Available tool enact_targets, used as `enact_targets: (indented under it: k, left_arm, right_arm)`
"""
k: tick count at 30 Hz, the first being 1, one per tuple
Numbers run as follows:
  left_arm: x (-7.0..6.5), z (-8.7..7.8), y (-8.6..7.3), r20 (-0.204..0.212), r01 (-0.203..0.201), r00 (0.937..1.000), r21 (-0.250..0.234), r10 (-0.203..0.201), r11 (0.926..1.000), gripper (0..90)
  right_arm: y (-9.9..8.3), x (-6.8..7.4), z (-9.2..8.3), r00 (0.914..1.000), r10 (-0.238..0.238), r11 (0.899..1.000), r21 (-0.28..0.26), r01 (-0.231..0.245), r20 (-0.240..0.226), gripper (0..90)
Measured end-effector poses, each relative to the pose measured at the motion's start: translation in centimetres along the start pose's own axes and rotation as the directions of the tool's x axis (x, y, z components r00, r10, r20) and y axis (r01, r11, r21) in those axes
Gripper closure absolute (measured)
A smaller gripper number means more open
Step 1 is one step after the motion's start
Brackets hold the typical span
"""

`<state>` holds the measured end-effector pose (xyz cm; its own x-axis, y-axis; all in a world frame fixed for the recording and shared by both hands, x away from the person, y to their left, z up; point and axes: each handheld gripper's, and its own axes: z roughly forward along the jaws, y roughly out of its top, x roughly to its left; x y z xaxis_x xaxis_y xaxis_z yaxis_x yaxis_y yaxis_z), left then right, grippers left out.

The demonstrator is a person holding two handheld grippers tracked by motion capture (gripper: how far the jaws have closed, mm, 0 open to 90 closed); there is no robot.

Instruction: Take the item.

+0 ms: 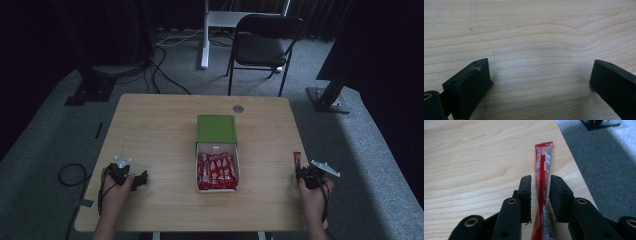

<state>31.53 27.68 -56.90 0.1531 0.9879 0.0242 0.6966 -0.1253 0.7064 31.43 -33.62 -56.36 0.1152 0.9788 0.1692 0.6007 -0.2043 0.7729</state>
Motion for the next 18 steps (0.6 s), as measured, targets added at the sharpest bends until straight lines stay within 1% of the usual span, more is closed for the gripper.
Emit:
enact_targets:
  k: [3, 4, 6, 8, 10, 12, 13, 14, 15, 18]
  left_arm:
    - [0.0, 0.0, 0.0, 0.000, 0.000, 1.0000, 0.000, 0.000, 1.0000, 4.1]
    - [0.0, 0.0, 0.0, 0.000, 0.000, 1.0000, 0.000, 0.000, 1.0000, 4.1]
    - [0.0, 0.0, 0.0, 0.000, 0.000, 1.0000, 0.000, 0.000, 1.0000, 4.1]
    - [0.0, 0.0, 0.0, 0.000, 0.000, 1.0000, 0.000, 0.000, 1.0000, 4.1]
    - [0.0, 0.0, 0.0, 0.000, 0.000, 1.0000, 0.000, 0.000, 1.0000, 4.1]
    - [0.0, 0.0, 0.0, 0.000, 0.000, 1.0000, 0.000, 0.000, 1.0000, 4.1]
    - [0.0, 0.0, 0.0, 0.000, 0.000, 1.0000, 0.000, 0.000, 1.0000, 4.1]
    - [0.0, 0.0, 0.0, 0.000, 0.000, 1.0000, 0.000, 0.000, 1.0000, 4.1]
    - [0.0, 0.0, 0.0, 0.000, 0.000, 1.0000, 0.000, 0.000, 1.0000, 4.1]
    - [0.0, 0.0, 0.0, 0.000, 0.000, 1.0000, 0.000, 0.000, 1.0000, 4.1]
  right_arm:
    - [0.1, 0.5, -0.2, 0.9993, -0.036, 0.999, -0.019, 0.036, -0.004, 69.0]
    - [0.2, 0.7, -0.3, 0.9991, -0.040, 0.999, -0.025, 0.040, -0.011, 68.0]
    - [0.3, 1.1, -0.5, 0.9979, -0.056, 0.998, -0.035, 0.055, -0.032, 67.1]
    - [0.3, 1.5, -0.5, 0.9952, -0.069, 0.997, -0.045, 0.066, -0.069, 63.8]
    - [0.3, 1.9, -0.6, 0.9943, -0.083, 0.996, -0.049, 0.080, -0.066, 63.5]
    - [0.4, 2.1, -0.7, 0.9931, -0.087, 0.995, -0.055, 0.083, -0.078, 62.0]
    - [0.4, 2.2, -0.8, 0.9909, -0.096, 0.994, -0.064, 0.090, -0.095, 61.7]
    - [0.4, 2.3, -0.7, 0.9893, -0.107, 0.993, -0.066, 0.100, -0.100, 60.9]
    - [0.3, 2.6, -0.7, 0.9869, -0.121, 0.991, -0.065, 0.115, -0.107, 60.8]
    - [0.0, 3.2, -0.3, 0.9807, -0.144, 0.989, -0.055, 0.138, -0.132, 58.3]
